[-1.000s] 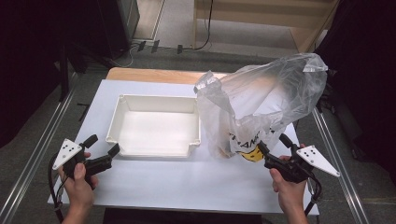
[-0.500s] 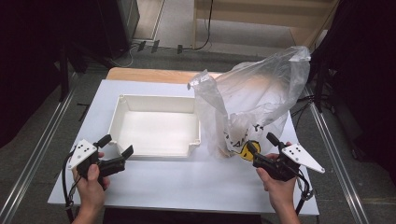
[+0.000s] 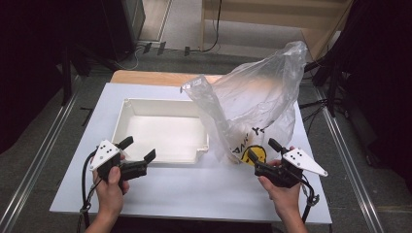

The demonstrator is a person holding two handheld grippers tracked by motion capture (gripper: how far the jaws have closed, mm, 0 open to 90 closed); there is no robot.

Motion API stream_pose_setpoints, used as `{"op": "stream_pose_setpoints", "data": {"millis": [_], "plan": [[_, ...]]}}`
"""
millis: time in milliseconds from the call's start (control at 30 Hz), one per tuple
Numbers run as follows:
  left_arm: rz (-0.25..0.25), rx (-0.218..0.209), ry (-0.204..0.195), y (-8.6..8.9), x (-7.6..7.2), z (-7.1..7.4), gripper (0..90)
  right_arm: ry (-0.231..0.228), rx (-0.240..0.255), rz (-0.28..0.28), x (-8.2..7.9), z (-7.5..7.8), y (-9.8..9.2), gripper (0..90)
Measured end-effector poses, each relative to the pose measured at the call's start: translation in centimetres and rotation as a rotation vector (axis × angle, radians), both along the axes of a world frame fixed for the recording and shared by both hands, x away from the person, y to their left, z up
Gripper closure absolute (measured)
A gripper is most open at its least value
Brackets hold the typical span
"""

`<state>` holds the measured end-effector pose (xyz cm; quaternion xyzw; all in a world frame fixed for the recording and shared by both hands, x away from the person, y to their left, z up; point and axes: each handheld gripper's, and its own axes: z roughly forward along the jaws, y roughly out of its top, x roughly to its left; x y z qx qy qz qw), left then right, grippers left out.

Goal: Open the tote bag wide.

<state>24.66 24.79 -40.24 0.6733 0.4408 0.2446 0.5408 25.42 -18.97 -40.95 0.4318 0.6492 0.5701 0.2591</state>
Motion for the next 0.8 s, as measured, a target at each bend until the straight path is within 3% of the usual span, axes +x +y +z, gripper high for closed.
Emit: {"op": "stream_pose_setpoints", "data": {"millis": [100,233,533,633,700,800], "plan": [[-0.043,-0.001,-0.004,-1.7,0.2,0.3,8.4,-0.006,-0.014,0.01,-0.1,0.0,0.3,18.2],[-0.059,0.018,-0.008,-2.6,0.4,0.4,8.4,-0.011,-0.028,0.011,-0.1,-0.1,0.5,18.2],[-0.12,-0.003,-0.001,-5.2,1.0,0.8,8.4,-0.003,-0.053,0.027,0.0,-0.4,0.7,17.0],[-0.141,-0.006,-0.004,-6.0,1.1,1.1,8.5,0.001,-0.058,0.024,0.2,-0.5,0.8,20.4],[-0.158,-0.003,-0.01,-6.5,1.2,1.3,8.5,0.0,-0.062,0.027,0.2,-0.7,0.7,28.9],[-0.171,-0.006,-0.012,-7.0,1.2,1.5,8.5,-0.005,-0.07,0.025,0.2,-0.8,0.7,33.7]]}}
